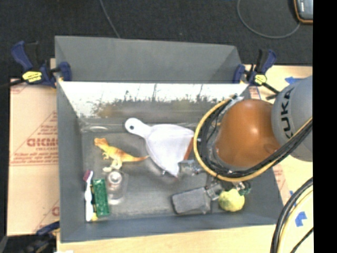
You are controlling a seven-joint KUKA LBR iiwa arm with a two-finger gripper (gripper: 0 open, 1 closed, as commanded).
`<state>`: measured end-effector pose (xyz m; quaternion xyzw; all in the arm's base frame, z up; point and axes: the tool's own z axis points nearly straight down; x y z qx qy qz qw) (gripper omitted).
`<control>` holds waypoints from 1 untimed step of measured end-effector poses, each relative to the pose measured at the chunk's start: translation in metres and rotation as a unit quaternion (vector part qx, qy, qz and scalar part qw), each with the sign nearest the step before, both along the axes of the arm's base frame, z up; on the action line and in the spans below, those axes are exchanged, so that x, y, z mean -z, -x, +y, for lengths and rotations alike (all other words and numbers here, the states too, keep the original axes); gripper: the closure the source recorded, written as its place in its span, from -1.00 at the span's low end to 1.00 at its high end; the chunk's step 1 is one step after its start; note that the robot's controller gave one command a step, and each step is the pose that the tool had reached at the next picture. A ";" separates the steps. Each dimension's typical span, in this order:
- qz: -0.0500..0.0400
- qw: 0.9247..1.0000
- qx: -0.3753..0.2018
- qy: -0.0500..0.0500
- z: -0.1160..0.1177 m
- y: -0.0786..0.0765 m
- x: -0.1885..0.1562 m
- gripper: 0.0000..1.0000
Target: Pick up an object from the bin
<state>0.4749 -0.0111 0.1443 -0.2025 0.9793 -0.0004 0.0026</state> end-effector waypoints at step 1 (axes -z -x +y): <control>-0.011 1.000 -0.010 0.000 -0.006 -0.006 0.072 -1.00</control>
Offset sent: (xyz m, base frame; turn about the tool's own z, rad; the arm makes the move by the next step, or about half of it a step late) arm -0.0014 0.0108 -0.0743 -0.0370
